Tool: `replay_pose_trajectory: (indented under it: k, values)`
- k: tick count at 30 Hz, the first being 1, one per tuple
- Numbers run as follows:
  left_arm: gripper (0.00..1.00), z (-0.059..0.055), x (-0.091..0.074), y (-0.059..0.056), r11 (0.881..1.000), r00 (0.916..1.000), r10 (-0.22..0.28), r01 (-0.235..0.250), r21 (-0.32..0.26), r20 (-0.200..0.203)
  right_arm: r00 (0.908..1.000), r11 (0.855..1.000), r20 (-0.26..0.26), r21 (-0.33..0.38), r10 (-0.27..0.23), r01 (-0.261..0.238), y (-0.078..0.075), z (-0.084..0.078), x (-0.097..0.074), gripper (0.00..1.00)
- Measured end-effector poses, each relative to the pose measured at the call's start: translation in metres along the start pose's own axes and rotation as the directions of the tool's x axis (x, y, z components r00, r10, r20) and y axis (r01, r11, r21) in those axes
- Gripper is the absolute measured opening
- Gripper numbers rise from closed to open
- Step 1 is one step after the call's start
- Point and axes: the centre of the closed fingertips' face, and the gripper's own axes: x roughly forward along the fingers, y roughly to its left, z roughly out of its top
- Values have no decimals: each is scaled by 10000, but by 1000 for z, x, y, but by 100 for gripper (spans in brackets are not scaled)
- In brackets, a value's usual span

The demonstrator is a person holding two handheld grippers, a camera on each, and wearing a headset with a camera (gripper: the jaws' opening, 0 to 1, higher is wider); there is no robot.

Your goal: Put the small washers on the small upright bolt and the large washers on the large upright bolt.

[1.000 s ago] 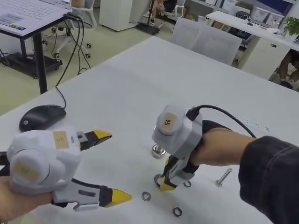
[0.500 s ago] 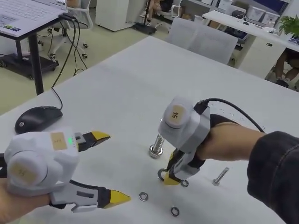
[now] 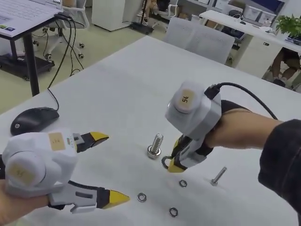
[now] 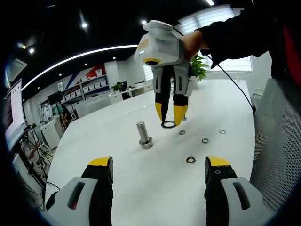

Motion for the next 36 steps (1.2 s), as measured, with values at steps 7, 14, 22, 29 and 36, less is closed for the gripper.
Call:
replay_pose_trajectory:
  k: [7,14,22,29,36]
  values:
    - [80,0,1,2,10000,10000,43,-43,10,33,9997,9997,89,-96,-227,228,-10,6,-12,23]
    - [79,-1,1,4,10000,9999,98,-98,-18,47,9986,9988,298,-165,-448,453,-21,14,-22,23]
    - [79,-1,2,3,9999,9999,104,-104,-33,35,9972,9977,455,-309,-590,604,-28,24,-29,23]
    - [79,-2,2,3,9999,9999,118,-118,-77,-14,9971,9969,462,-482,-599,622,-37,33,-27,23]
    - [79,-4,2,4,9999,9999,116,-117,-118,-51,9979,9973,456,-544,-470,494,-42,40,-22,23]
